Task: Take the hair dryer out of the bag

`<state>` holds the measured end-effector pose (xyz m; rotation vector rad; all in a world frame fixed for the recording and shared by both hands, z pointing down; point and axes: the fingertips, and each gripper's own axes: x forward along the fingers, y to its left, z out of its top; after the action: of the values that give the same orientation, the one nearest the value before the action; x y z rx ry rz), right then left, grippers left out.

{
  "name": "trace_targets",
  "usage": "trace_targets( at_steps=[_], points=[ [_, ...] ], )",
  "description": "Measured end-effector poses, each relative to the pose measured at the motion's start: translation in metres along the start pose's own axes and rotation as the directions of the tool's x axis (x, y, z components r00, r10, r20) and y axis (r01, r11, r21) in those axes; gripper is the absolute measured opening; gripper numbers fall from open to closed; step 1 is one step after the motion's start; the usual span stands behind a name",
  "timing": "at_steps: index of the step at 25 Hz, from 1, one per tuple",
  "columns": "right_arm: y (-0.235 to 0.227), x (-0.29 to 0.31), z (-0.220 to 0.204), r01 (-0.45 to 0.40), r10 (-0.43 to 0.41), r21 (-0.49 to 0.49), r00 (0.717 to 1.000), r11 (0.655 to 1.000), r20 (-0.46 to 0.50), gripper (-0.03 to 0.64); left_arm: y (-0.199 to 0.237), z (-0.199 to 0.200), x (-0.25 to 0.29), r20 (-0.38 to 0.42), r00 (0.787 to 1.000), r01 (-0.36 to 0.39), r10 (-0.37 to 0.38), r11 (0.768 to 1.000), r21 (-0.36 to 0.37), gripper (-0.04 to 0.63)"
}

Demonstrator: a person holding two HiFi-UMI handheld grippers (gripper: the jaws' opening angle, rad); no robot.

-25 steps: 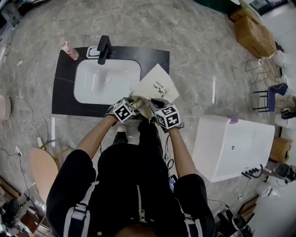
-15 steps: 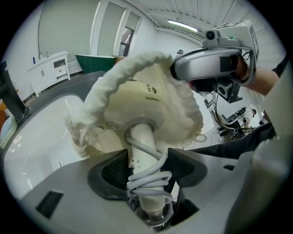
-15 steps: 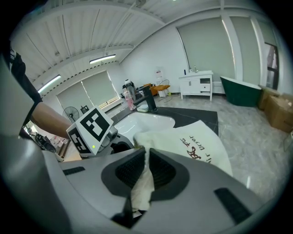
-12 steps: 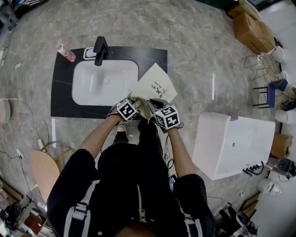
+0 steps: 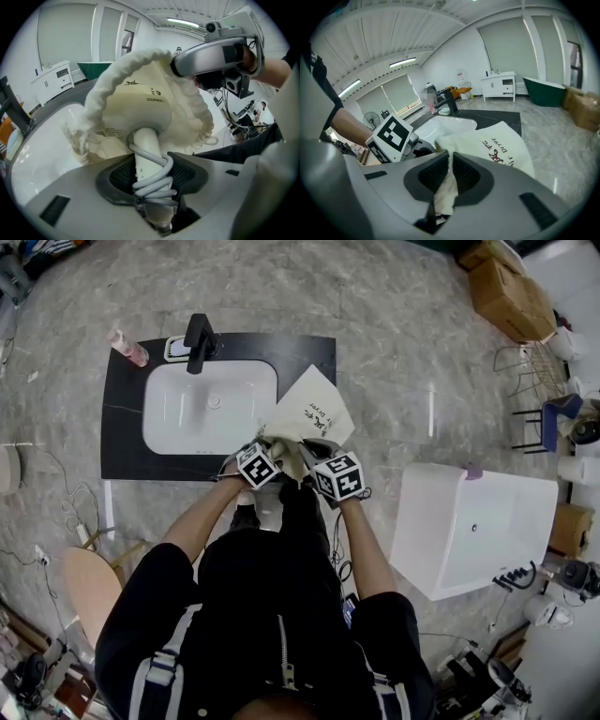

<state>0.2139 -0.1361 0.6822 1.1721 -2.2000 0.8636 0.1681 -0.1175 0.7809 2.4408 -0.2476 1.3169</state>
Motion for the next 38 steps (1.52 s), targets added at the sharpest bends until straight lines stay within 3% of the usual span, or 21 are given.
trace_targets(
  at_steps=[9, 24, 38],
  points=[
    [0.002, 0.003, 0.000, -0.003, 0.003, -0.005, 1.000, 1.000, -0.006, 0.041, -0.012, -0.004, -0.010, 0.008, 1.000, 0.028, -0.028, 0.999, 0.035, 0.230],
    [0.002, 0.006, -0.002, 0.017, -0.017, 0.000, 1.000, 1.000, -0.020, 0.042, -0.032, -0.027, -0.040, 0.026, 0.996, 0.091, -0.090, 0.995, -0.028, 0.232],
    [0.009, 0.026, -0.014, 0.040, -0.039, 0.011, 0.997, 0.999, -0.062, 0.044, -0.031, -0.049, -0.086, 0.115, 0.992, 0.064, -0.052, 0.992, -0.110, 0.232]
  ],
)
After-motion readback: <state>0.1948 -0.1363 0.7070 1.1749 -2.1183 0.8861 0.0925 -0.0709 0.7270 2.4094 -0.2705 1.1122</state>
